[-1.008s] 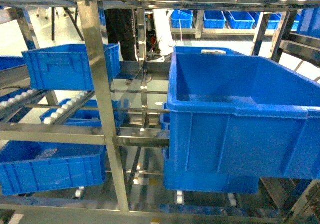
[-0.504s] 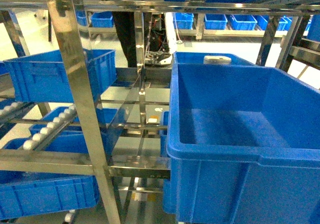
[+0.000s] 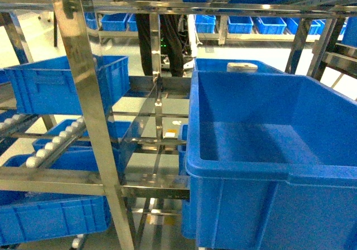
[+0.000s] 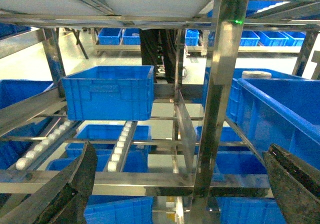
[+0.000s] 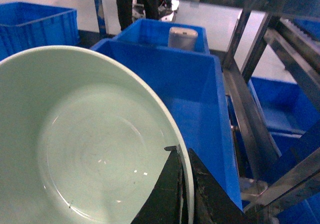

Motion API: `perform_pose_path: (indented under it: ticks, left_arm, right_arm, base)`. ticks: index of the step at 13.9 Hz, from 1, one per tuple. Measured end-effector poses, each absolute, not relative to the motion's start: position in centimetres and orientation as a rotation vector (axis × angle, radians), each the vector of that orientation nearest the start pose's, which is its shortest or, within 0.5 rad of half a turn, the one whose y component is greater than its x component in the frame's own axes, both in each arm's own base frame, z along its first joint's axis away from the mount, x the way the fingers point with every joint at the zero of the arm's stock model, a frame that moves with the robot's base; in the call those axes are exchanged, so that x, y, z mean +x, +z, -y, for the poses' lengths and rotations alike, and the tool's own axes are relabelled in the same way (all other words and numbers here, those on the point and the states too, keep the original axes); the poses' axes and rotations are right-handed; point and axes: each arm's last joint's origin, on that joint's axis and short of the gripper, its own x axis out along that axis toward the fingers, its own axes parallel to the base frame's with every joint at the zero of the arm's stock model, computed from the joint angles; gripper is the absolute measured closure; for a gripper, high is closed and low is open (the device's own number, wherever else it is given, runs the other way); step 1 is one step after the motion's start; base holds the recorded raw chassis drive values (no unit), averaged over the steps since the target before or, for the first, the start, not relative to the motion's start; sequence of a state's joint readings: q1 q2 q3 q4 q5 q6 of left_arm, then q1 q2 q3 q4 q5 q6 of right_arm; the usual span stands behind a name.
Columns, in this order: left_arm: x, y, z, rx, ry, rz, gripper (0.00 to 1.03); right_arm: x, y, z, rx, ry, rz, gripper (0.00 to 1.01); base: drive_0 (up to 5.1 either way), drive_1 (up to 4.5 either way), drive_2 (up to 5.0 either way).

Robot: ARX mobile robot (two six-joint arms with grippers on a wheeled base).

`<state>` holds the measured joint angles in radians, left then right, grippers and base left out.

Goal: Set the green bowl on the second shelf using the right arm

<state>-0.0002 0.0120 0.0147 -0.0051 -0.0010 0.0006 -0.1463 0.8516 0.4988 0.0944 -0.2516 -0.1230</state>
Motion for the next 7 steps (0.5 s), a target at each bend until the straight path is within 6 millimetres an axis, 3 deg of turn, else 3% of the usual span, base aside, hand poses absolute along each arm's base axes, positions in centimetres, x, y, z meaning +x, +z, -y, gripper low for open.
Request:
perform_pose_path:
  ticks: [5, 7]
  left_arm:
    - [9.8, 16.7, 0.0, 0.001, 0.001, -0.002, 0.05]
    - [9.8, 16.7, 0.0, 0.001, 0.001, -0.002, 0.05]
  right_arm:
    - [23.3, 20.3, 0.9, -0.118, 0.205, -0.365, 0.99]
    - [25.6, 19.5, 1.0, -0.136, 0.203, -0.371, 0.99]
  base:
    - [0.0, 0.00, 0.0]
    - [0.0, 0.00, 0.0]
